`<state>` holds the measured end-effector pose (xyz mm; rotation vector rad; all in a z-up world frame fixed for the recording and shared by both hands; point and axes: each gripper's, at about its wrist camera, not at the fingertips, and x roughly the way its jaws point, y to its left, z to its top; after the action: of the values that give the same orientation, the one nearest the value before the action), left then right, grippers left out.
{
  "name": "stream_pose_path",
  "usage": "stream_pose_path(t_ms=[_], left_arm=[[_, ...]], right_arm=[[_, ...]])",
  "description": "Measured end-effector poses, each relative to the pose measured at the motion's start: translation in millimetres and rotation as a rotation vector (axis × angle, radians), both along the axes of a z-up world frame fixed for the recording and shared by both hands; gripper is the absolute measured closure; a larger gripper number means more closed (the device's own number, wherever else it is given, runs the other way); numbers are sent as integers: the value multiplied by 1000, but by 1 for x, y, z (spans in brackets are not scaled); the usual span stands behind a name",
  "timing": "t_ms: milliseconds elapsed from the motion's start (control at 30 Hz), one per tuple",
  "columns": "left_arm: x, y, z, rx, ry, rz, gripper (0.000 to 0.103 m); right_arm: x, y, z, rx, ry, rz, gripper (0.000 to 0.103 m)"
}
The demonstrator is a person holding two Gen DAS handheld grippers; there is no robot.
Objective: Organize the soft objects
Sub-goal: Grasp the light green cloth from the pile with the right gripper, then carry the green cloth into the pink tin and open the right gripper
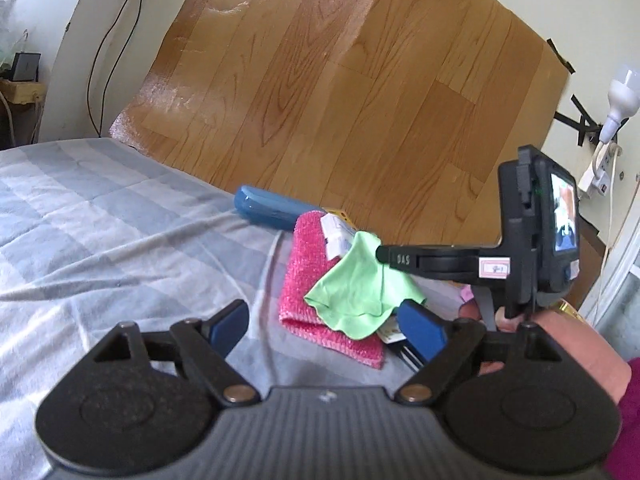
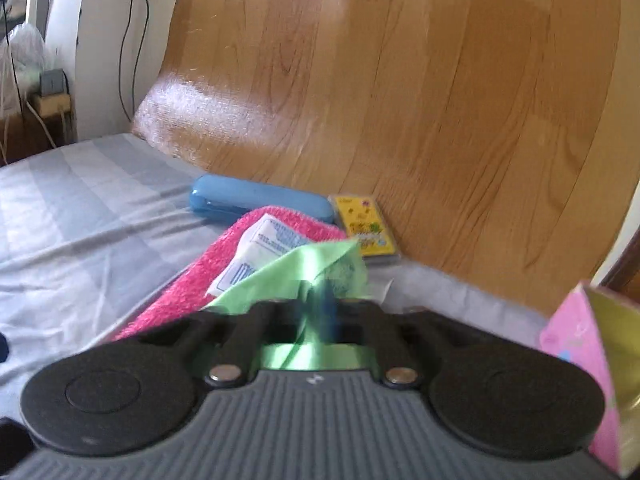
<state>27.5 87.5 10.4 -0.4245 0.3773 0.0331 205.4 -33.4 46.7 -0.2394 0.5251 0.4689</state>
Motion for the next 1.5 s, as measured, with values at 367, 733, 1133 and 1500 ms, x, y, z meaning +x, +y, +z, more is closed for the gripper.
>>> stream_pose_path(t_ms=[367,733,1133,1500], left_arm=[[-3,2,1,-14,-20,-11,13],[2,-7,2,20,2,-101,14],[5,-71,15,-21,175,-446,14],[13,-124,-5,80,273,-523,80]], right_arm=[[-68,-95,46,398,67,47,98],[-177,-180,-3,359,146,13,95],[-197,-188,-5,305,106,36,52],[-179,-135,-30,124,91,78,92]])
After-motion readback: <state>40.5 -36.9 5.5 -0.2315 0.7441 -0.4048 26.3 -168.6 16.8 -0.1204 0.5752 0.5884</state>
